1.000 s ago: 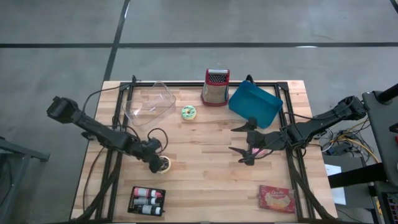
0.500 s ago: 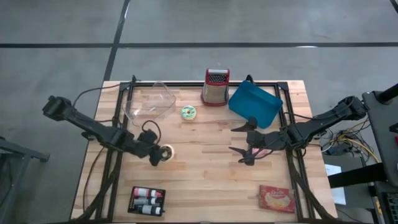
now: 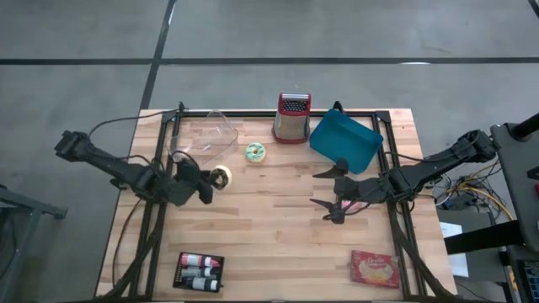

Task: Pick & Place Food Item
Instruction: Put the black donut into the transparent bin

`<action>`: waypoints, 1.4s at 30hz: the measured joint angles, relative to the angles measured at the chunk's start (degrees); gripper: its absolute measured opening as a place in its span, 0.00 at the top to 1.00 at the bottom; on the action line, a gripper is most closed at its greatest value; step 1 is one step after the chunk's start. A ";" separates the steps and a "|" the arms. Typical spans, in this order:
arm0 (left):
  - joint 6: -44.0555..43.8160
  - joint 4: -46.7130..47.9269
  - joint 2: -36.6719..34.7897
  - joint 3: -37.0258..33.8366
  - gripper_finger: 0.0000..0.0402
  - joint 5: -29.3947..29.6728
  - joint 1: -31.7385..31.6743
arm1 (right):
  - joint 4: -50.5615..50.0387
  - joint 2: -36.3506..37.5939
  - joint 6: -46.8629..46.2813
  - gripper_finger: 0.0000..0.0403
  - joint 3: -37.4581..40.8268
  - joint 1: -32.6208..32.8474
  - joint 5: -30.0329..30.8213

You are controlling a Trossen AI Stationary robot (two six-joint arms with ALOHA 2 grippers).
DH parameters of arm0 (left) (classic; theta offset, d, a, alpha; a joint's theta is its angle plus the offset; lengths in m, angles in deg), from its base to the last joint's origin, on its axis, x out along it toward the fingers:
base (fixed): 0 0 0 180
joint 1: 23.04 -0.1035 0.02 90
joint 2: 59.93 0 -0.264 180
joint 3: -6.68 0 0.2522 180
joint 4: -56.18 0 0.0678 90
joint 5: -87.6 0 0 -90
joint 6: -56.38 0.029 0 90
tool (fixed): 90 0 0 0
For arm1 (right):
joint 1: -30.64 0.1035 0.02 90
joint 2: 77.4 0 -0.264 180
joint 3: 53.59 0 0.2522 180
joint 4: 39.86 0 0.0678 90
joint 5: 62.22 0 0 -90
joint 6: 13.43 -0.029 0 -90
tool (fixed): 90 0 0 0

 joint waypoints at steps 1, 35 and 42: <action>-0.19 1.69 -0.93 0.27 0.67 0.62 -0.12 | 0.02 0.00 -0.02 0.15 0.02 0.00 0.00; 0.73 26.75 -6.40 7.14 0.67 9.68 -25.54 | 0.02 0.00 -0.01 0.15 0.00 -0.02 0.00; 5.51 26.72 -6.33 7.12 0.67 7.41 -33.81 | 0.02 0.00 -0.05 0.14 0.00 0.02 0.00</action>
